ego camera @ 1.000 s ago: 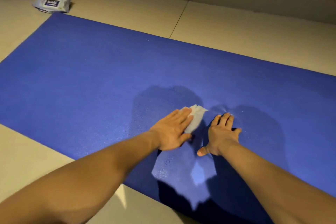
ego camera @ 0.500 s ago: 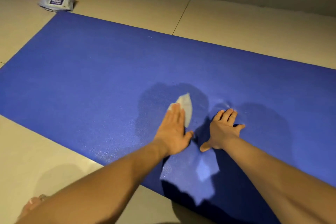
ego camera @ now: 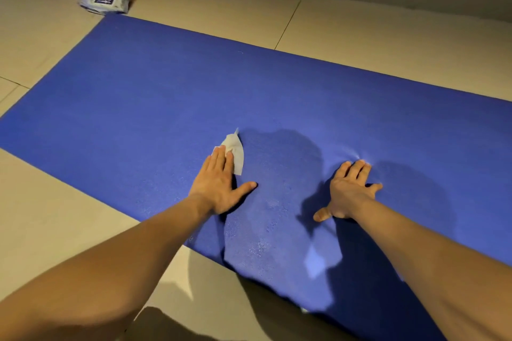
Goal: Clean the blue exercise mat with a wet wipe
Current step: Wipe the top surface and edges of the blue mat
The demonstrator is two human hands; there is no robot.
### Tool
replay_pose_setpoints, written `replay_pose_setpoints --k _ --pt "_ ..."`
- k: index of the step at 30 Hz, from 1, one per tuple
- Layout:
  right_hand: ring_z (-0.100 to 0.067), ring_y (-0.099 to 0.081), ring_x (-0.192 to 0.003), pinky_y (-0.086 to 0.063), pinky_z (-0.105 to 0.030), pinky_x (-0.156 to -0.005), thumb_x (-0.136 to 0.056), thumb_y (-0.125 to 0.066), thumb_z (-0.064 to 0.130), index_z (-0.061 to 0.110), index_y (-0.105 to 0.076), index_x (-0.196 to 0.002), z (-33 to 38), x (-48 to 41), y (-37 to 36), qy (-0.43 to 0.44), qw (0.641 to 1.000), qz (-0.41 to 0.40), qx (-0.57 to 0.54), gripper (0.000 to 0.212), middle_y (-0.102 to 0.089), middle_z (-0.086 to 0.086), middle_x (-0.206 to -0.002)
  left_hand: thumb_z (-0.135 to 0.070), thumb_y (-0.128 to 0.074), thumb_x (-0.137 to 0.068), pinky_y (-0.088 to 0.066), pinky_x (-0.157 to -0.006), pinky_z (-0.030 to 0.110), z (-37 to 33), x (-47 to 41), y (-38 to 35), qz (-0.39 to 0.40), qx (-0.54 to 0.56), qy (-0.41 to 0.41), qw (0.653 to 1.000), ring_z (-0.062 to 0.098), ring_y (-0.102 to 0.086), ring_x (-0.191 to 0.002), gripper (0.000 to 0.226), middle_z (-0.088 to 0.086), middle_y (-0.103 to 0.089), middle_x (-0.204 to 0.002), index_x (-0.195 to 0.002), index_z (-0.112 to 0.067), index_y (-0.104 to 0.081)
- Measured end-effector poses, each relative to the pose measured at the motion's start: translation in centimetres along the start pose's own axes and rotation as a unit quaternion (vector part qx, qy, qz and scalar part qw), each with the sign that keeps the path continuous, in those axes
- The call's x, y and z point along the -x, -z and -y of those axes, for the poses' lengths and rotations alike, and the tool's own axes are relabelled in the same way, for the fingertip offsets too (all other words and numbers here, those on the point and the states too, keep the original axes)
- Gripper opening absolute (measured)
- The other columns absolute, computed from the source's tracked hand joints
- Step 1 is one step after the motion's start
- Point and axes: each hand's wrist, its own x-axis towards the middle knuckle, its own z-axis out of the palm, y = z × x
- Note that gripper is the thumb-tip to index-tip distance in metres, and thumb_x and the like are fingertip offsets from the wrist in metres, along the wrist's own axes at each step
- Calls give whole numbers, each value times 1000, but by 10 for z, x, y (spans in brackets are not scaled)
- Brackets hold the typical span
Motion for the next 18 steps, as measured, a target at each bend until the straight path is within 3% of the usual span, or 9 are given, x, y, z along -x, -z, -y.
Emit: replay_pose_setpoints --k 7,11,14,18 --pt "-53 20 -147 -17 -75 -112 -54 -85 74 -7 24 -151 0 -1 0 -2 1000 10 -18 167 23 -35 -158 -86 -24 -90 12 -126 45 -101 25 -34 -3 -6 -183 983 33 31 -151 116 21 26 -164 -159 0 11" --pt "-51 21 -148 -16 -73 -114 -54 -86 72 -5 26 -151 2 -1 2 -17 999 22 -17 167 25 -33 -159 -81 -22 -92 7 -127 43 -104 27 -40 -17 -34 -263 964 29 24 -154 108 18 17 -168 -161 -2 3" --pt "-53 20 -147 -16 -76 -112 -52 -87 72 -7 25 -150 2 -2 2 -13 999 25 -25 169 24 -35 -158 -84 -17 -90 11 -127 39 -66 23 -32 -17 -67 -236 969 26 23 -155 109 15 18 -168 -162 -5 7" --pt "-56 20 -146 -16 -78 -111 -52 -87 71 -9 25 -149 4 -2 4 -10 999 26 -29 169 24 -37 -157 -93 -1 -77 5 -128 40 0 19 -18 -19 -49 -92 994 25 17 -156 122 14 13 -169 -162 -6 6"
